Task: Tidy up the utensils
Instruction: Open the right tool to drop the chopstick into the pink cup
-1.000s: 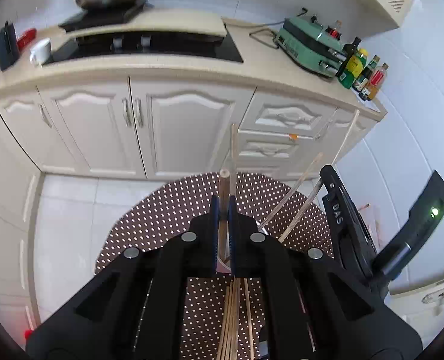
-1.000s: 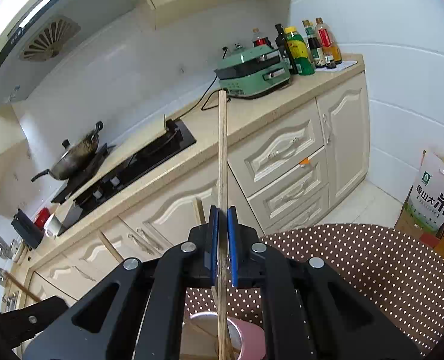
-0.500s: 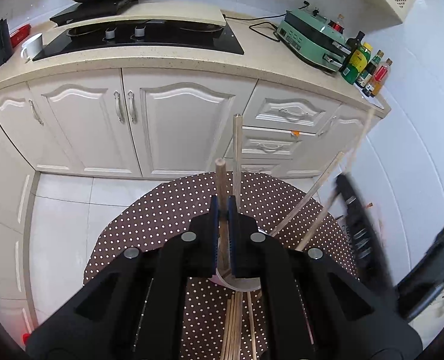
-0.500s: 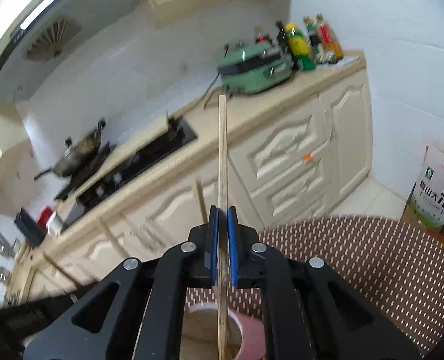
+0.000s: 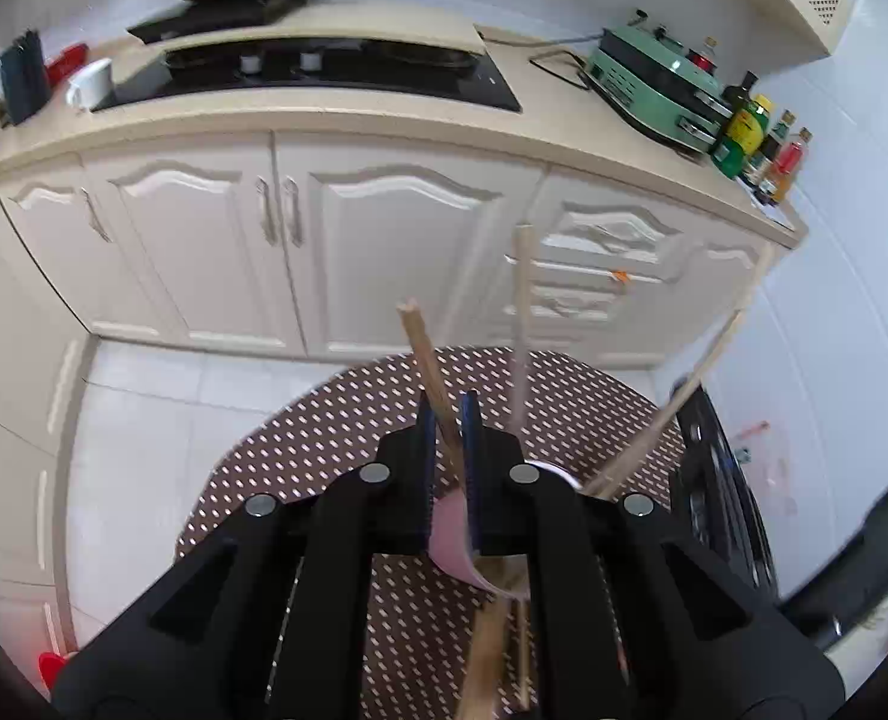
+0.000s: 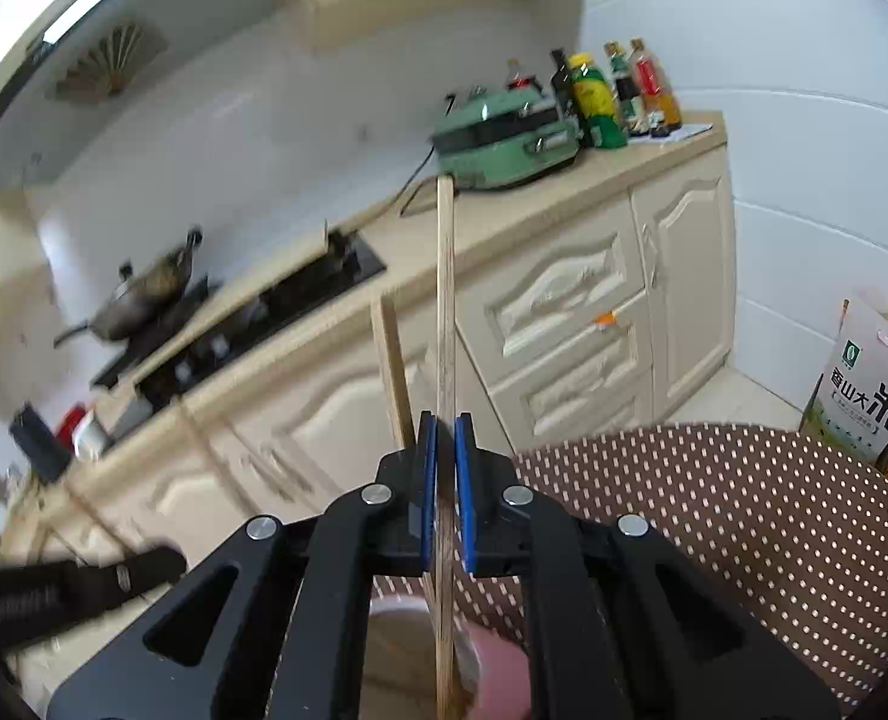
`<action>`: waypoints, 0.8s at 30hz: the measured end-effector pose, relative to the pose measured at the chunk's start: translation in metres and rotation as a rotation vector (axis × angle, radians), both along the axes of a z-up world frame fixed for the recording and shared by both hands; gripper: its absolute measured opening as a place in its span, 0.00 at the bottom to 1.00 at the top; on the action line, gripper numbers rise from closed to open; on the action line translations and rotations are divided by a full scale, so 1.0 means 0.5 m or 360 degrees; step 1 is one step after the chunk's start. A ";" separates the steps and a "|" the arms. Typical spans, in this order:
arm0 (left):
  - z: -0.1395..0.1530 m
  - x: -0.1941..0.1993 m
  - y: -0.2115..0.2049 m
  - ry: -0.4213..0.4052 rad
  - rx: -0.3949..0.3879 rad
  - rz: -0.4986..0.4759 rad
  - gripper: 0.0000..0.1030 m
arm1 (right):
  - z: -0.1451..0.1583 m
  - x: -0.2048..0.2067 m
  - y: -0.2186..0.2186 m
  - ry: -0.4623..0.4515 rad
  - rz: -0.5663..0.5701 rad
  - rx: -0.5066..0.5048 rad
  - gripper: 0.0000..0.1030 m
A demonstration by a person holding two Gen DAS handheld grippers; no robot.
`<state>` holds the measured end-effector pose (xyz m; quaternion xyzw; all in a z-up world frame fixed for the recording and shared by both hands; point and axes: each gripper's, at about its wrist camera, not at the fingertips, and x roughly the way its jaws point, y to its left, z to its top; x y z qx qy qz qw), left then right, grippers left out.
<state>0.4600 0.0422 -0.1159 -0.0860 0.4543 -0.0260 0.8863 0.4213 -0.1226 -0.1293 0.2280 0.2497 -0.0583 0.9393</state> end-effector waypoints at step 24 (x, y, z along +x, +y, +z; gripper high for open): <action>-0.063 -0.078 -0.037 0.0025 0.0103 -0.0049 0.48 | 0.020 -0.048 -0.022 0.0309 0.0439 -0.0038 0.42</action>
